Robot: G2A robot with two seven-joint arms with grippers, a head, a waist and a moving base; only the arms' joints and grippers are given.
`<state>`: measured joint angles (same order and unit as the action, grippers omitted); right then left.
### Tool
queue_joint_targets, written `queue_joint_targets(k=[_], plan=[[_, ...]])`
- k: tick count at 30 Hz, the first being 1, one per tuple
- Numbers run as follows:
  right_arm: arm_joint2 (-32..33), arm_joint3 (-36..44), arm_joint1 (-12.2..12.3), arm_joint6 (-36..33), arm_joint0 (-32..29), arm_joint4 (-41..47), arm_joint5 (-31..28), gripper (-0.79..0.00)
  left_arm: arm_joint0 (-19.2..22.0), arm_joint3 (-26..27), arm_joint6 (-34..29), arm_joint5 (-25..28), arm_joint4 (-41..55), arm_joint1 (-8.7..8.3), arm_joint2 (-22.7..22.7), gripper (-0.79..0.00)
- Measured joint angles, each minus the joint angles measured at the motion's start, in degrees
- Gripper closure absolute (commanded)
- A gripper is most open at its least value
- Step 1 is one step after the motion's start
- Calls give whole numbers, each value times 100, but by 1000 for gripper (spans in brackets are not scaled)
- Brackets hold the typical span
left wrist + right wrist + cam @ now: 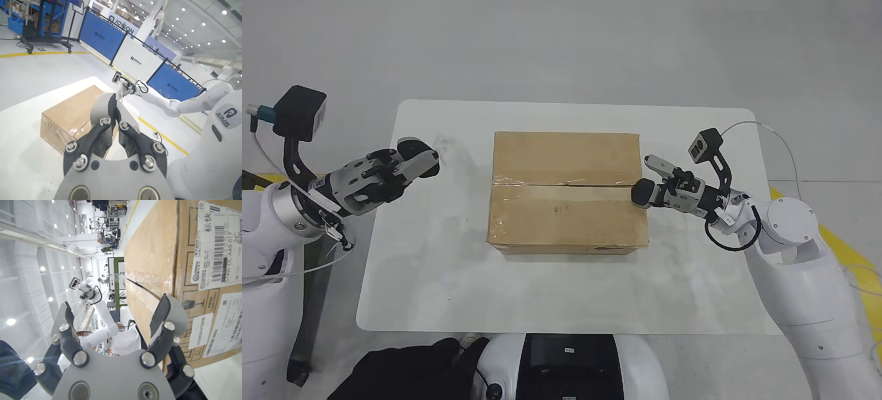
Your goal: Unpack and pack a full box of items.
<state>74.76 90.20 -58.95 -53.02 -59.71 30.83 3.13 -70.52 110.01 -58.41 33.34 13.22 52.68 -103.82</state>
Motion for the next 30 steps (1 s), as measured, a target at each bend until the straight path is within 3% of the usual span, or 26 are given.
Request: queue_joint_targets(k=[9, 18, 22, 30], plan=[[0, 0, 0, 0, 0, 0, 0, -785, -99, 15, 251, -125, -193, -6, 62, 0], [0, 0, 0, 0, 0, 0, 0, -785, 917, 2, 254, -271, 127, 43, 1395, 0], [0, 0, 0, 0, 0, 0, 0, -785, 1458, -238, 229, -336, 112, 99, 2078, 0], [0, 0, 0, 0, 0, 0, 0, -785, 2125, -728, 232, -441, 220, 249, 3202, 0]])
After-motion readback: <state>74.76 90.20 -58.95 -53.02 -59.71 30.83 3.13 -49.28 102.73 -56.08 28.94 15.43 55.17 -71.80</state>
